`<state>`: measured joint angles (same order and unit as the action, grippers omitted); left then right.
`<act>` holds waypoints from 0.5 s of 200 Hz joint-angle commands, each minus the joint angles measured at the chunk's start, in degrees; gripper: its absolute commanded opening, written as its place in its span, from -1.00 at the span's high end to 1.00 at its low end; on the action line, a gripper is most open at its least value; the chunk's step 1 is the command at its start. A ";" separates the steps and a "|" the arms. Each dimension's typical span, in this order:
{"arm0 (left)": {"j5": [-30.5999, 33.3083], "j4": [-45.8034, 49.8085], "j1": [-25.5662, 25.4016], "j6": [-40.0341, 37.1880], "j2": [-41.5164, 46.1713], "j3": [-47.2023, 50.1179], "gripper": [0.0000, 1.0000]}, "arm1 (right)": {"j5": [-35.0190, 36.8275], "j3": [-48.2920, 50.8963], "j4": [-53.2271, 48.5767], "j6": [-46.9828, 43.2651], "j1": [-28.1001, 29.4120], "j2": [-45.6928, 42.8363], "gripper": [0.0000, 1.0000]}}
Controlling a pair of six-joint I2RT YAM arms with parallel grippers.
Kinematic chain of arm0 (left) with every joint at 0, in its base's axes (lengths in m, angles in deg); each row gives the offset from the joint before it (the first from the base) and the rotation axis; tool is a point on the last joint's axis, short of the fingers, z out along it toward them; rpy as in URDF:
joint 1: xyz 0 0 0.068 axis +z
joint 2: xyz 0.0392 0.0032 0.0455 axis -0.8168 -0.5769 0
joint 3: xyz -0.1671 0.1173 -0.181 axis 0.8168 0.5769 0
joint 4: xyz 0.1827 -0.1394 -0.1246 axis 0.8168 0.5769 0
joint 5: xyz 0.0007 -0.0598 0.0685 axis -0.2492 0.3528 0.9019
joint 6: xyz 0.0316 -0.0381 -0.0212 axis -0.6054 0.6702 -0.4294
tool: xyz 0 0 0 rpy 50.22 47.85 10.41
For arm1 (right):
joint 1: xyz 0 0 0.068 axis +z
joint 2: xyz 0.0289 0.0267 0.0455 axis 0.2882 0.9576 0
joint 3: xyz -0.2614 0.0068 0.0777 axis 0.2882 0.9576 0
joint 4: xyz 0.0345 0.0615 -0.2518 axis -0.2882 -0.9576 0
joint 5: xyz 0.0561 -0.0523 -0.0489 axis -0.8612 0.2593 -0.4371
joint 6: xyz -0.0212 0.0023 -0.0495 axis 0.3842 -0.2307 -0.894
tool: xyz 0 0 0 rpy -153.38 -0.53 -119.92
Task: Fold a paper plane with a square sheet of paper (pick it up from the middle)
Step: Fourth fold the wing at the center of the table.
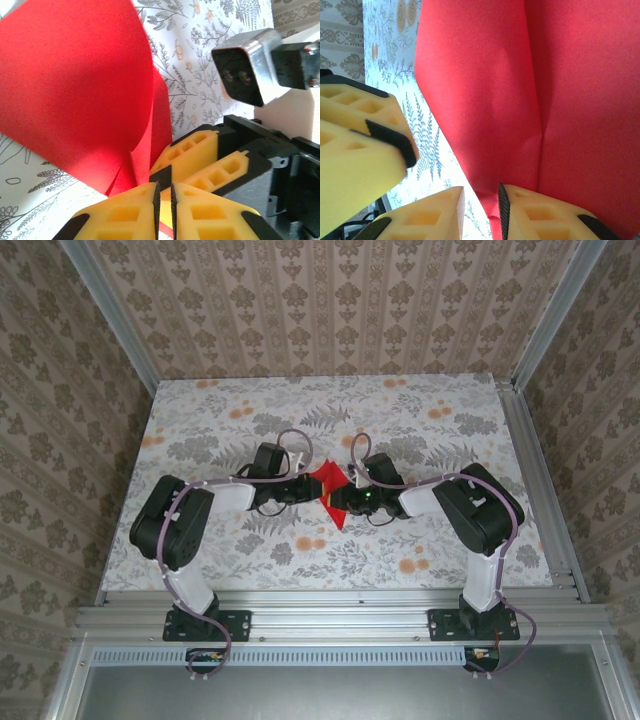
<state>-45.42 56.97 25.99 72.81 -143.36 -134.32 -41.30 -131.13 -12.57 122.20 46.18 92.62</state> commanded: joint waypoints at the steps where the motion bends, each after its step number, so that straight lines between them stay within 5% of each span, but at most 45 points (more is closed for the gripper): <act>1: -0.10 2.17 0.48 -0.74 1.92 -0.55 0.54 | 2.20 0.81 -6.82 -2.13 0.79 2.86 0.42; 31: 0.12 3.37 0.47 -0.92 1.13 -0.79 0.35 | 2.20 0.78 -6.74 -2.28 0.92 2.96 0.42; 100: -0.68 3.90 0.21 -0.66 -2.71 -3.86 0.32 | 2.46 0.25 -7.81 -2.83 1.16 2.94 0.42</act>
<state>-45.42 59.57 25.99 72.70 -144.50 -136.09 -41.28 -131.48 -13.18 121.20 46.42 92.62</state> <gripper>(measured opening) 0.340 0.291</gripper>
